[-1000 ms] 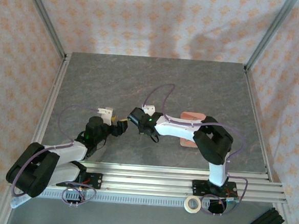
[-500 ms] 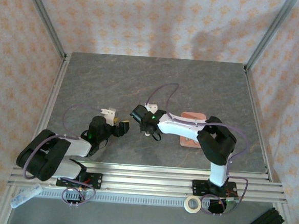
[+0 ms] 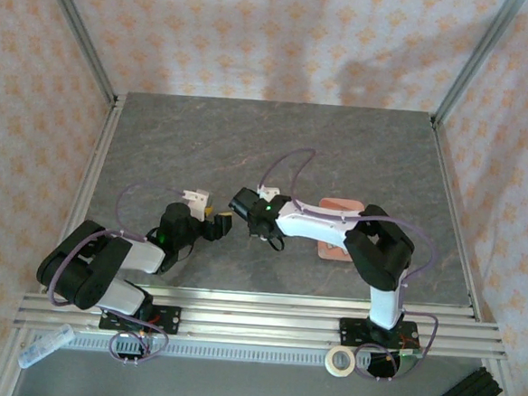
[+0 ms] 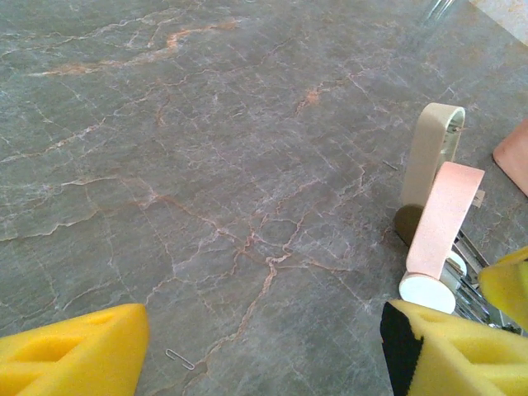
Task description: Load the staples into the stapler
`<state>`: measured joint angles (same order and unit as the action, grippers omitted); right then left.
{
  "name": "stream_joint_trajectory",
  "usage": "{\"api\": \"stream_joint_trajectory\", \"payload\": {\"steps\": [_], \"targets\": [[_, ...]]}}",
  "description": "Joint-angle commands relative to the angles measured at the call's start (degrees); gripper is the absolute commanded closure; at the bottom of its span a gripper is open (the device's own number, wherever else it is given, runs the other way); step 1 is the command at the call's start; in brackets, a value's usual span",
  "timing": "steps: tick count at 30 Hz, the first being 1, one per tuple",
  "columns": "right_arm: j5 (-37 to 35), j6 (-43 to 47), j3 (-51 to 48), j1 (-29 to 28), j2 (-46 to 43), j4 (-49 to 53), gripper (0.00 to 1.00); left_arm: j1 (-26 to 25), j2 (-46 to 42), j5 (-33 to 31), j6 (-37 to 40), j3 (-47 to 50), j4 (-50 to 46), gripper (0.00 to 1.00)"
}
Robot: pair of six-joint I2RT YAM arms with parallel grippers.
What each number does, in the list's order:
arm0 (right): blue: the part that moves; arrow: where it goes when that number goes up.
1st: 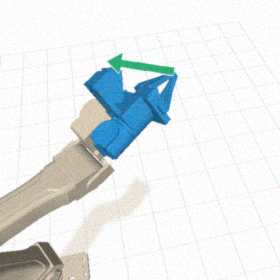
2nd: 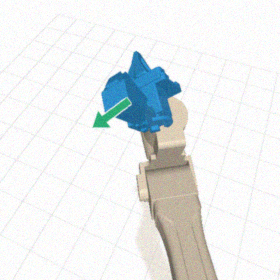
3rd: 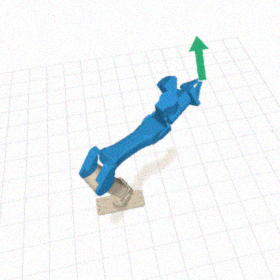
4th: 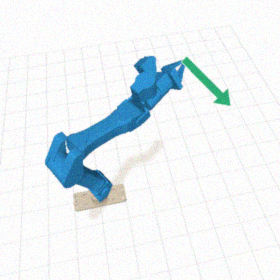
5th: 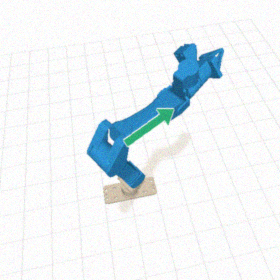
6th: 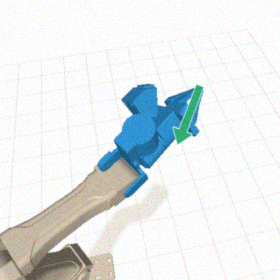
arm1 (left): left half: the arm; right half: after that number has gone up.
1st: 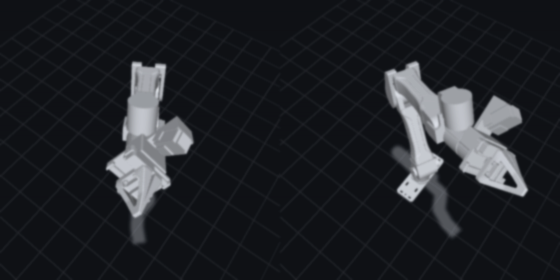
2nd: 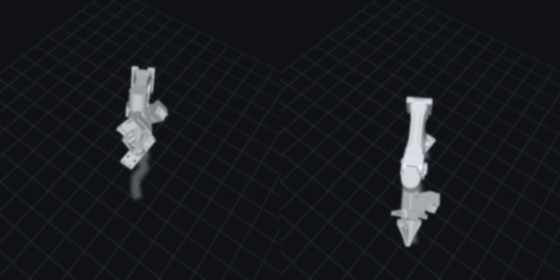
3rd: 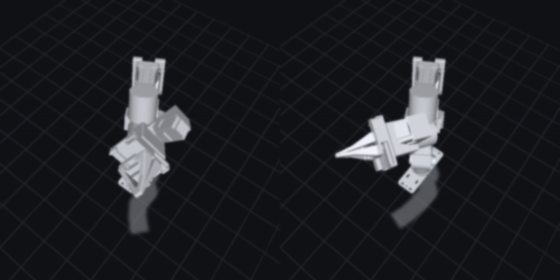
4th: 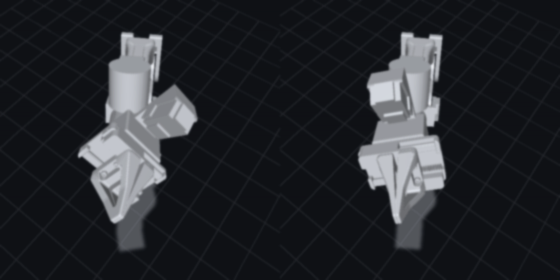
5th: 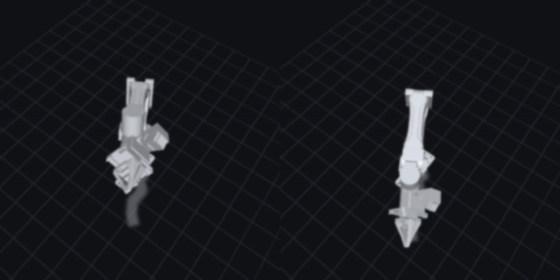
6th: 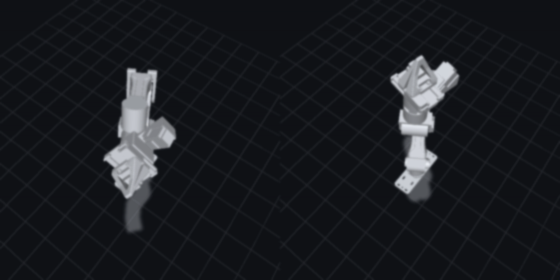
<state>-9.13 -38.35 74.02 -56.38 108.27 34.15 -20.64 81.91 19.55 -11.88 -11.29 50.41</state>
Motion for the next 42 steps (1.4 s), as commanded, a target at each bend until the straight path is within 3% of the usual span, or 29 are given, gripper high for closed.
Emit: {"api": "stream_joint_trajectory", "payload": {"steps": [1, 14, 42], "targets": [[-2.3, -1.6, 1.6, -0.4, -0.6, 2.4, 0.89, -0.4, 0.4, 0.7, 1.3, -1.1, 1.6, 0.25], [-1.5, 3.6, 0.2, -0.6, -3.7, -2.7, 0.88, -0.5, 0.6, 0.7, 1.3, -1.3, 1.5, 0.25], [-1.3, 8.2, 1.9, -0.1, 1.6, 0.2, 0.89, -0.4, 0.5, 0.8, 1.5, -1.3, 1.6, 0.25]]}}
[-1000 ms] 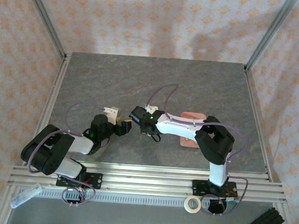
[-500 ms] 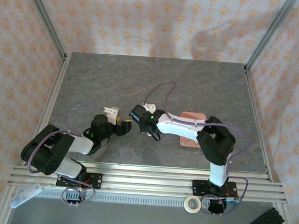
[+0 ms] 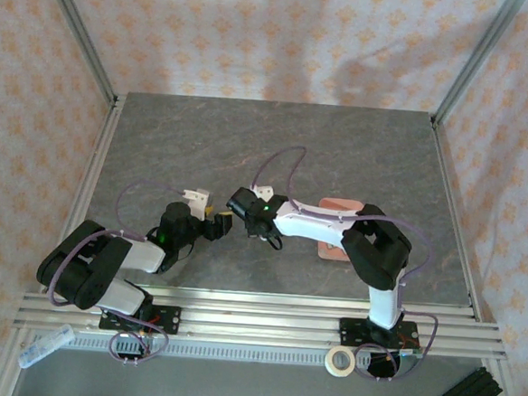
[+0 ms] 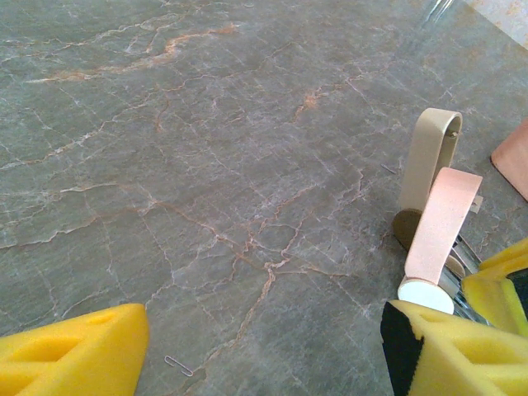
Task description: Load the staples into the stapler
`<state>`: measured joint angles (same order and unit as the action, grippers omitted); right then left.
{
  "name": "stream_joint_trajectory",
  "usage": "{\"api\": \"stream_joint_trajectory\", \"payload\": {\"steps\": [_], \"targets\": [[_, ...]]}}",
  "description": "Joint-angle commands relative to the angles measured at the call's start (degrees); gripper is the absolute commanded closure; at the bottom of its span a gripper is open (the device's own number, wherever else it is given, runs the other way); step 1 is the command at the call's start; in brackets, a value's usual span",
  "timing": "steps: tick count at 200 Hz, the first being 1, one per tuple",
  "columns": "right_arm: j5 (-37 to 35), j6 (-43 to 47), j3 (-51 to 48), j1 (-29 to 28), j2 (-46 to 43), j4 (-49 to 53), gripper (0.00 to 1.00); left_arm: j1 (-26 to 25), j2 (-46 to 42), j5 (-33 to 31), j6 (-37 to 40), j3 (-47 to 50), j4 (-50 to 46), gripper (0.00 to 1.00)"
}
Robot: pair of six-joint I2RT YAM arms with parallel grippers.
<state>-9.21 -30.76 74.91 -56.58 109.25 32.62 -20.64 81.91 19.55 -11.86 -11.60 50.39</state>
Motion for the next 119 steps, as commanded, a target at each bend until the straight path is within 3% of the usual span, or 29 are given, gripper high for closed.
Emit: {"api": "stream_joint_trajectory", "payload": {"steps": [1, 119], "targets": [[-1.0, 0.6, 0.8, 0.1, 0.6, 1.7, 0.89, -0.4, 0.6, 0.8, 1.5, -1.1, 1.6, 0.25], [2.9, 3.5, -1.9, 0.0, 0.4, 0.1, 0.89, -0.4, 0.9, 1.0, 1.8, -1.3, 1.4, 0.25]]}}
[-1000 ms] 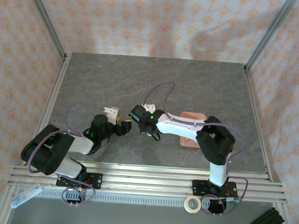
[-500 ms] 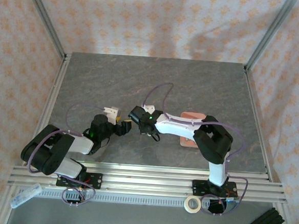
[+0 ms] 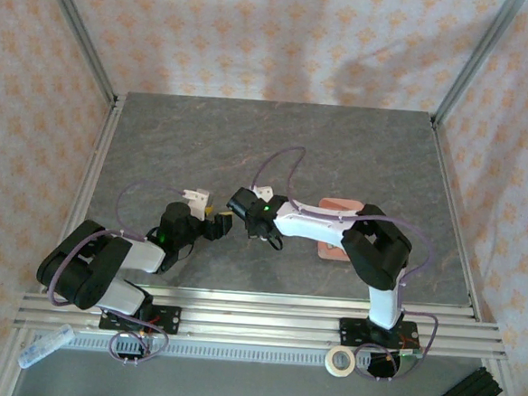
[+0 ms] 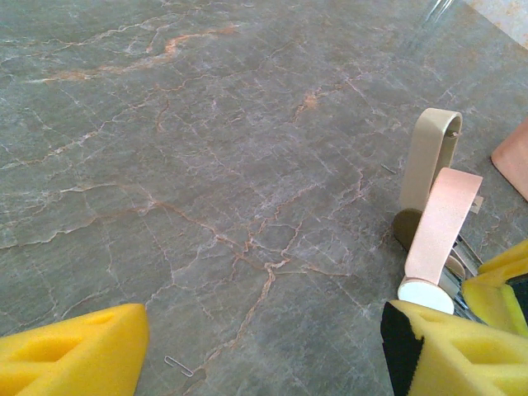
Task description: Load the staples into the stapler
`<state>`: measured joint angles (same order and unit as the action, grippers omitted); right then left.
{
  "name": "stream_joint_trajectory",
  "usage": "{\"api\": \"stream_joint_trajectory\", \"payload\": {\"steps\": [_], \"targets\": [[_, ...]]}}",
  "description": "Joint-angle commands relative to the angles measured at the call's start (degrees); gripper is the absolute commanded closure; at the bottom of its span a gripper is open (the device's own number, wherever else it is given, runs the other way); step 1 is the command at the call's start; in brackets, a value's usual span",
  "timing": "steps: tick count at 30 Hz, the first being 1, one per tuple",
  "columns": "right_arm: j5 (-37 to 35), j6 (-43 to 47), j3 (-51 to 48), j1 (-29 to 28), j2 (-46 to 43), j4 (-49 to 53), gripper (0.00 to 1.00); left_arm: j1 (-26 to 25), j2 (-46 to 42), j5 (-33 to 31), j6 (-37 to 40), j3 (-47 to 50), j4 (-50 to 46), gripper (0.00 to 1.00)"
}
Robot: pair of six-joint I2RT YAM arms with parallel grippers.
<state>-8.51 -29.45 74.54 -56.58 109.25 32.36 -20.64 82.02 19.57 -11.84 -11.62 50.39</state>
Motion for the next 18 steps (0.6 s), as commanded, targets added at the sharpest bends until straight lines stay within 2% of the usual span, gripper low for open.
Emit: {"api": "stream_joint_trajectory", "payload": {"steps": [1, 18], "targets": [[2.3, 2.2, -1.5, 0.0, 0.4, 0.4, 0.89, -0.4, 0.8, 1.0, 1.8, -1.3, 1.4, 0.25], [5.9, 3.3, -3.0, 1.1, -0.1, -1.0, 0.89, -0.5, 0.8, 1.2, 1.8, -1.3, 1.5, 0.25]]}}
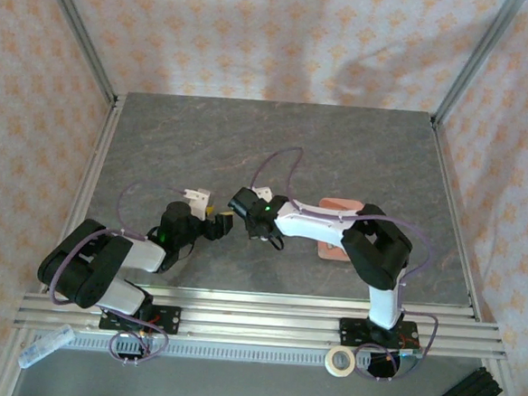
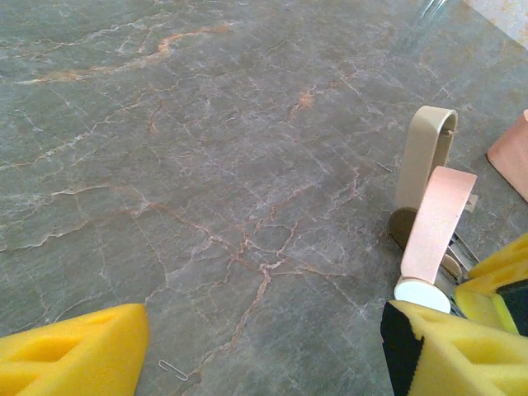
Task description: Load the staples into the stapler
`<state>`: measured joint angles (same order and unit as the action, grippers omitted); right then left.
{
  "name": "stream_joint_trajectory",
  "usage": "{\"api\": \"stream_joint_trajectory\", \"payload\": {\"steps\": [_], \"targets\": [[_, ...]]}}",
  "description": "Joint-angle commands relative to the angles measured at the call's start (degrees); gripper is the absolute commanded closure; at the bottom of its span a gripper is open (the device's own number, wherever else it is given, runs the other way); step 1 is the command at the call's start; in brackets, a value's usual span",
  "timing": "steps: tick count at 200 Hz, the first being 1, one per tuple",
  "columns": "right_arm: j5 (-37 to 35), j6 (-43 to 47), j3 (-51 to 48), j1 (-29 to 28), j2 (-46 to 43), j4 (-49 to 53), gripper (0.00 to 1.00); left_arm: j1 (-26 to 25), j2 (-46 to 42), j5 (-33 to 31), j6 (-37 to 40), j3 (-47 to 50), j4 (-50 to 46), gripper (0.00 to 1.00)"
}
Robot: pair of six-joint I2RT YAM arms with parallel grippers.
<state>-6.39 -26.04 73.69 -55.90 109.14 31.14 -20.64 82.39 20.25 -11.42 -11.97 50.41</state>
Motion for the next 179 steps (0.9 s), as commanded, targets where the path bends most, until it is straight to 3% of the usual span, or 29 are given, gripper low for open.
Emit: {"api": "stream_joint_trajectory", "payload": {"steps": [1, 125, 179], "targets": [[4.2, -0.3, -2.4, 0.7, -0.3, -0.1, 0.89, -0.4, 0.4, 0.6, 1.2, -1.0, 1.5, 0.25], [7.9, -5.5, -3.5, 1.5, -1.1, -2.1, 0.89, -0.4, 0.5, 0.6, 1.2, -1.0, 1.6, 0.25], [6.1, -4.8, -3.3, 0.8, -2.9, -2.7, 0.89, -0.4, 0.4, 0.7, 1.3, -1.0, 1.6, 0.25]]}}
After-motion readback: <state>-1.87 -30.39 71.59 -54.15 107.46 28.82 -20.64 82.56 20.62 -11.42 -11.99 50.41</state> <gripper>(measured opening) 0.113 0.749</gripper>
